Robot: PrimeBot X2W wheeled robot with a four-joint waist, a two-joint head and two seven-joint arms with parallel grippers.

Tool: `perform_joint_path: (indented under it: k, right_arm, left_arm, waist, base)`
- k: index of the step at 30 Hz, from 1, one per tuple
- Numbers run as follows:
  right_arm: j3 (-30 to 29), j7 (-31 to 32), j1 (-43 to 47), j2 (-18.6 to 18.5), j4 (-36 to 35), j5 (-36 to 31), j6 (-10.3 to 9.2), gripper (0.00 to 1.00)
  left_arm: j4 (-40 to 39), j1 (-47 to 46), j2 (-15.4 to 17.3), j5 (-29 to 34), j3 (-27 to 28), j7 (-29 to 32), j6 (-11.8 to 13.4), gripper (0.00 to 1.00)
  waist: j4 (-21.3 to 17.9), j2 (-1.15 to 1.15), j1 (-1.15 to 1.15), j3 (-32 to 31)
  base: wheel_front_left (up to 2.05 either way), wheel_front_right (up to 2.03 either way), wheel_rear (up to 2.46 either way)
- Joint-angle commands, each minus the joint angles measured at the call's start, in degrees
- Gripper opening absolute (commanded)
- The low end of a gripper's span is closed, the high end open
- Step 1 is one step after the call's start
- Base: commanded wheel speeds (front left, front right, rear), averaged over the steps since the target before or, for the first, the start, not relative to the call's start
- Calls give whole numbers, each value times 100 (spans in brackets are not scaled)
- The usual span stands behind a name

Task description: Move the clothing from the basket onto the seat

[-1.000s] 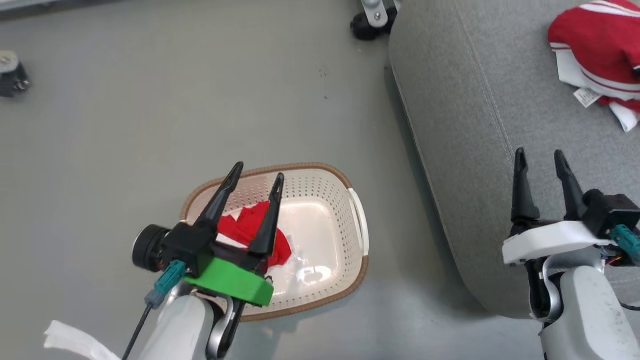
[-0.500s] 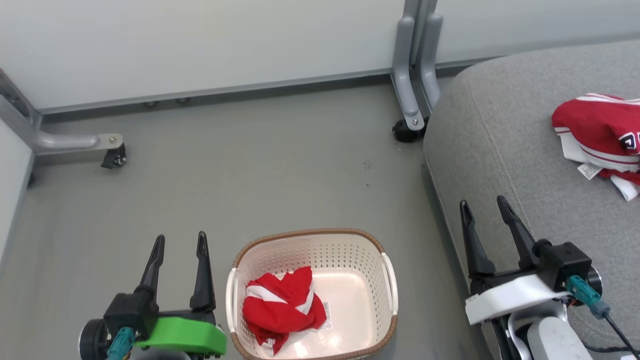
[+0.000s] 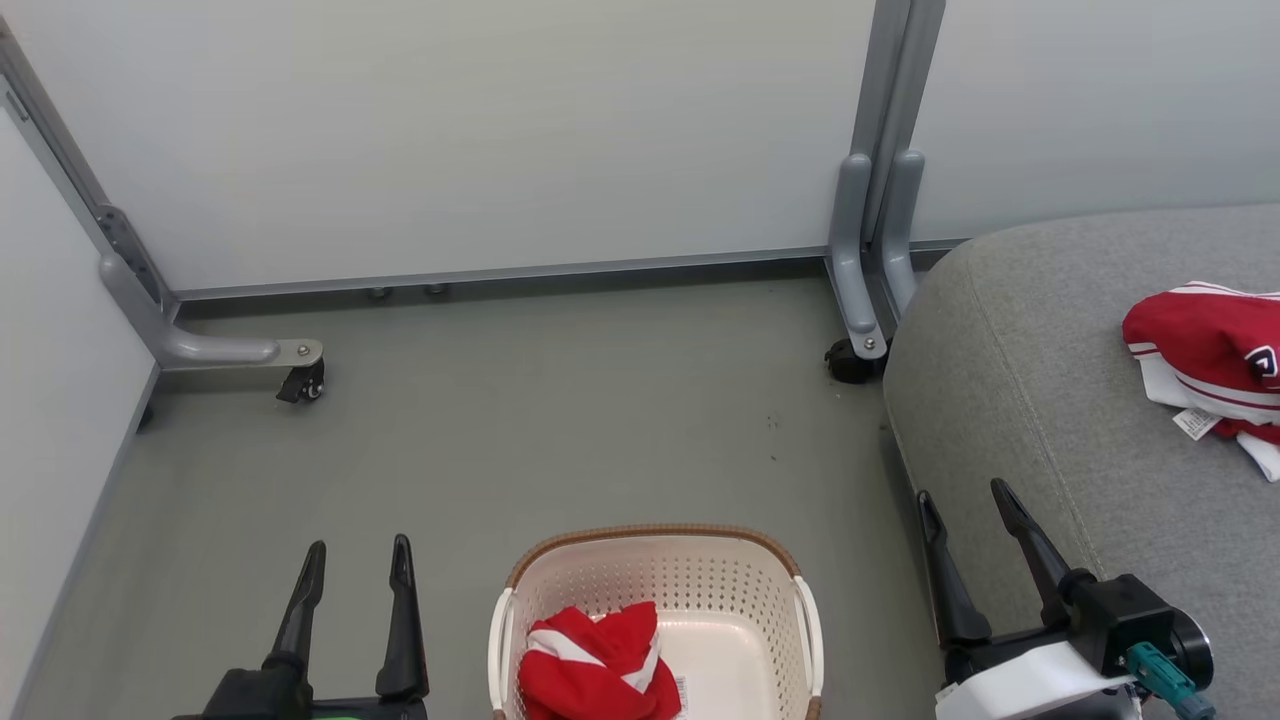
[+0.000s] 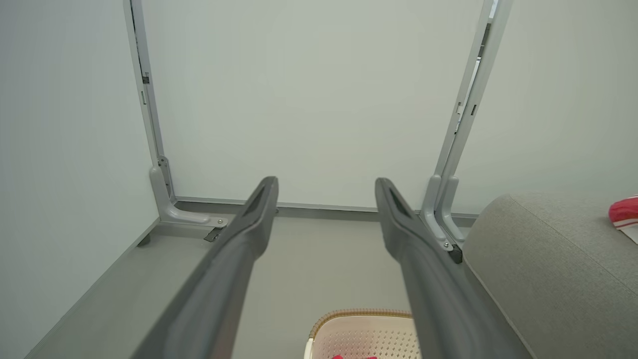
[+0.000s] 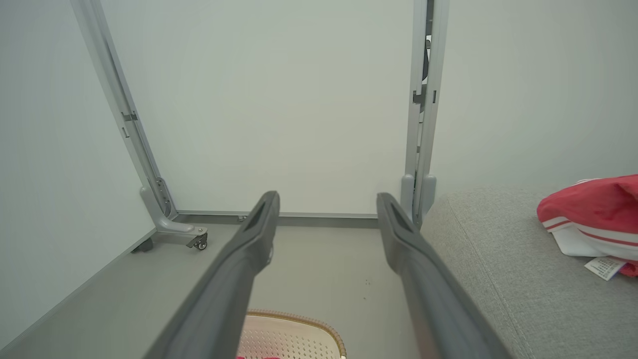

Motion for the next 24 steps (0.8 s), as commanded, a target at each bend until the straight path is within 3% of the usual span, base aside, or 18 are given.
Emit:
perform_joint_path:
  k: [1,15,24]
  right_arm:
    - [26,-17,68,-21,-23,1,-8,100]
    - [12,-17,0,-20,-27,-29,-8,100]
    - [-31,-17,76,-20,29,2,-8,100]
  left_arm:
    - [-39,93,9,84,-7,4,-20,100]
    - [5,-4,9,158,5,3,9,100]
    - [150,61,9,149,-30,3,-114,100]
  waist:
    - [-4,0,1,-28]
    - [-50,0,1,-5]
    - [-88,0,1,-21]
  base:
    - [0,0,0]
    - [0,0,0]
    - [0,0,0]
